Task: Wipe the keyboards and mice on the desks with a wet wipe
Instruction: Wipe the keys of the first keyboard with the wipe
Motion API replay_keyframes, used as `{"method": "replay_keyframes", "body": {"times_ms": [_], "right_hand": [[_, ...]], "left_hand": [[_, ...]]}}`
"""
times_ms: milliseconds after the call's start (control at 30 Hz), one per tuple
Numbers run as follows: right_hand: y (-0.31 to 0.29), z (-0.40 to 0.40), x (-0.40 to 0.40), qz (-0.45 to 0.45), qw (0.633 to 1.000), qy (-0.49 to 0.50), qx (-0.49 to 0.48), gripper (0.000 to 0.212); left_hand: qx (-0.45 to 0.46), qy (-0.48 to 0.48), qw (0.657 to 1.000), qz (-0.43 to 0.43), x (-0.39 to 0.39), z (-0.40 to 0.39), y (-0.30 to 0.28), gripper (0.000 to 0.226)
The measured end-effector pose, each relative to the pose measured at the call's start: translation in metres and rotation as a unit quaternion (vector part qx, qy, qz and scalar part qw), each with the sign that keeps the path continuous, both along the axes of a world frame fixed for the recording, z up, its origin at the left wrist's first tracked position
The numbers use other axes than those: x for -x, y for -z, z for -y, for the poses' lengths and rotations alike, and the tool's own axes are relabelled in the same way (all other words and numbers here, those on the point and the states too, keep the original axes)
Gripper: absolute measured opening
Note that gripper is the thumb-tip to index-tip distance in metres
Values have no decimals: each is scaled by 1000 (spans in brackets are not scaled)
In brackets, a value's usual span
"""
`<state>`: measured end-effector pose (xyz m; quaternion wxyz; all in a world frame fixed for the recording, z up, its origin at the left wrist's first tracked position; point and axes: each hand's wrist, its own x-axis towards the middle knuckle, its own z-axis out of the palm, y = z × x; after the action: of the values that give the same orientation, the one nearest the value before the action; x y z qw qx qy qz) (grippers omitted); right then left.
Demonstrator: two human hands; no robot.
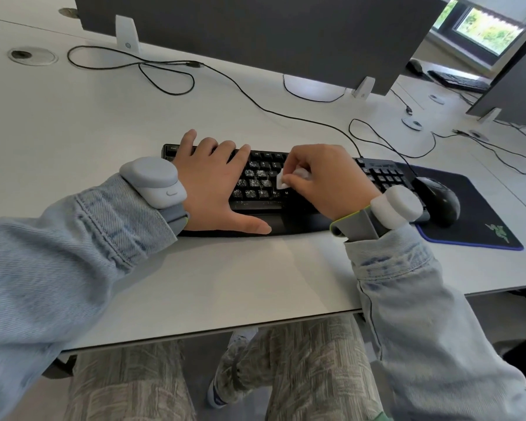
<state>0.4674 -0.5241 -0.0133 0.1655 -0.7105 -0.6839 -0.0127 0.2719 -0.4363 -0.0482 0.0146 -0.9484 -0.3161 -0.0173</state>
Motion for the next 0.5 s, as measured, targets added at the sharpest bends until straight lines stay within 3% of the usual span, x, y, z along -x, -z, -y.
{"method": "replay_keyframes", "body": {"times_ms": [400,500], "right_hand": [[7,-4,3,8,999,24,-46,7],[10,-3,10,-5,1000,-2,-14,4]], "left_hand": [[2,1,1000,-6,-1,0,-2,147],[3,0,1000,-7,0,-1,-2,147]]}}
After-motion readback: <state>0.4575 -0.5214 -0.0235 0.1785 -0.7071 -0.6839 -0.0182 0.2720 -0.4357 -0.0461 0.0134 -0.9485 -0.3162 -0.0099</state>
